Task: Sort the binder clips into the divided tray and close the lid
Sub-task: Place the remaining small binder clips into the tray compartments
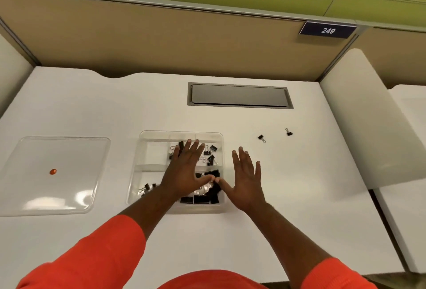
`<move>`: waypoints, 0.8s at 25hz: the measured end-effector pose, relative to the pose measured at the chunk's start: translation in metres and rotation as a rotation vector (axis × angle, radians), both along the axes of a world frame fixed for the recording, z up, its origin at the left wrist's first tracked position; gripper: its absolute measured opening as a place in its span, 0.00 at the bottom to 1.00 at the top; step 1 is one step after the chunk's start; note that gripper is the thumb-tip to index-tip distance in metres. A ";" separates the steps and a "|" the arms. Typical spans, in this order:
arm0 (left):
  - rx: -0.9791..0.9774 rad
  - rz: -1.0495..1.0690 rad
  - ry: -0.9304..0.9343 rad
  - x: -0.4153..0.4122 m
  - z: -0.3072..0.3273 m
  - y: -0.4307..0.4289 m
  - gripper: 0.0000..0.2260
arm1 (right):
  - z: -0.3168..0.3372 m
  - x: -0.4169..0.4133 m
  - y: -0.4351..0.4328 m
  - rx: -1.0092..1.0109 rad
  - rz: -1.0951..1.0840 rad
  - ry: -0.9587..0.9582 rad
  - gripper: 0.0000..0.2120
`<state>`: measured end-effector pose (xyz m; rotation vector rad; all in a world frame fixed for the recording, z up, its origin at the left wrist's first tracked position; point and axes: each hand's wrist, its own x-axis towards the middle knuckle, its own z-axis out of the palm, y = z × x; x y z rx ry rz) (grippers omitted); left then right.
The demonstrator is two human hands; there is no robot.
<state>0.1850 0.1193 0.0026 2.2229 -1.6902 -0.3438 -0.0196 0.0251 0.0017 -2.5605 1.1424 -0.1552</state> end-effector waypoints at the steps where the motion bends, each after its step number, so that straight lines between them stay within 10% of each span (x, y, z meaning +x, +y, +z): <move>1: 0.002 -0.005 -0.011 -0.008 0.000 -0.010 0.45 | -0.002 -0.009 -0.010 -0.009 -0.008 0.016 0.45; 20: 0.192 -0.073 0.096 -0.119 -0.069 -0.214 0.33 | -0.089 -0.122 -0.189 0.151 -0.200 -0.037 0.38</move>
